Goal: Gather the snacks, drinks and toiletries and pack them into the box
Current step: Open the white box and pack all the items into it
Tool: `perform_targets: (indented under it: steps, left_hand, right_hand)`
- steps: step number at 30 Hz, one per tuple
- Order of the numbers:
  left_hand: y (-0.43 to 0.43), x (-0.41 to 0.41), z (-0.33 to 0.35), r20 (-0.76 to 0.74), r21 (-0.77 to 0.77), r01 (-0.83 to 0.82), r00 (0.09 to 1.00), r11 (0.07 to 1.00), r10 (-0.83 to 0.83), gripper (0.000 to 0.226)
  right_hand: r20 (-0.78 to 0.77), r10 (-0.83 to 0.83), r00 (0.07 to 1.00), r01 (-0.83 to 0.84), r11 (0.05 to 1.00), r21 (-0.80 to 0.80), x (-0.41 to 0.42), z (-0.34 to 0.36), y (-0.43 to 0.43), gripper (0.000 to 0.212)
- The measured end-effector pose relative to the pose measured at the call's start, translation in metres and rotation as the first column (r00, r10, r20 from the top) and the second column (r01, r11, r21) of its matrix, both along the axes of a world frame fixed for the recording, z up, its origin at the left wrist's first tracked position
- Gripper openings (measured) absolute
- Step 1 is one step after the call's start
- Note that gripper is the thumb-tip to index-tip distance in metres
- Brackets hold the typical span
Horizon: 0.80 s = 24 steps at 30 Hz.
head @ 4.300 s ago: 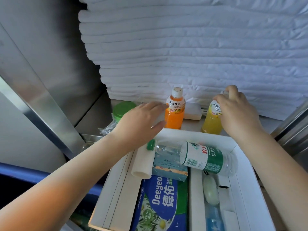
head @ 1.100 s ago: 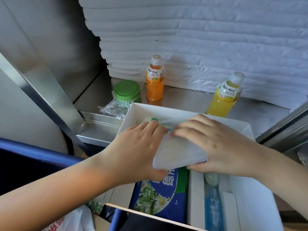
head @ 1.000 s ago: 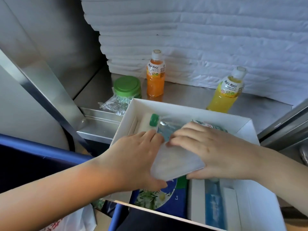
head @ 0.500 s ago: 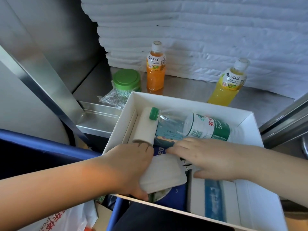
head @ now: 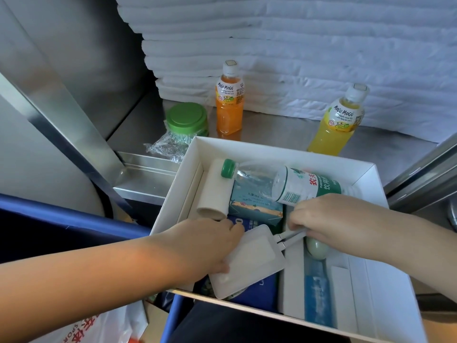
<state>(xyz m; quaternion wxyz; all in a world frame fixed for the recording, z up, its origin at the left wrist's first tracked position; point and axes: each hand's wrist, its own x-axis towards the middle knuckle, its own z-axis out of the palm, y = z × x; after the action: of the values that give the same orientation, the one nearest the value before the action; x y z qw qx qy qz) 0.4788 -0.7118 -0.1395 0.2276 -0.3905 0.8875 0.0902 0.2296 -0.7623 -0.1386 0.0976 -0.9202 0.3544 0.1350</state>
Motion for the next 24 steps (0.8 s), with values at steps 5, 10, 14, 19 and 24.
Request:
perform_targets:
  steps: [5, 10, 14, 19, 24]
  left_hand:
    - [-0.002, -0.001, -0.003, -0.117, -0.154, 0.281, 0.947, 0.947, -0.3, 0.079]
    - [-0.004, -0.029, -0.009, -0.151, -0.205, 0.447, 0.864, 0.871, -0.48, 0.077]
    - [-0.009, -0.049, -0.02, -0.059, -0.172, 0.449, 0.884, 0.877, -0.464, 0.08]
    - [-0.008, -0.05, -0.023, -0.014, -0.182, 0.35, 0.934, 0.919, -0.358, 0.08]
    - [-0.007, -0.051, -0.024, -0.021, -0.176, 0.34, 0.937, 0.924, -0.348, 0.079]
  right_hand:
    - [0.012, -0.019, 1.0, 0.019, 1.0, 0.002, -0.006, 0.017, 0.007, 0.025]
    - [-0.038, -0.003, 0.999, 0.004, 1.0, 0.031, -0.016, 0.038, 0.009, 0.029]
    - [-0.062, -0.034, 0.997, 0.034, 0.999, 0.006, -0.023, 0.041, 0.01, 0.033]
    - [-0.055, -0.084, 0.995, 0.085, 0.996, 0.005, -0.029, 0.034, 0.013, 0.032]
    - [0.0, -0.107, 0.994, 0.107, 0.994, -0.016, -0.029, 0.031, 0.012, 0.028]
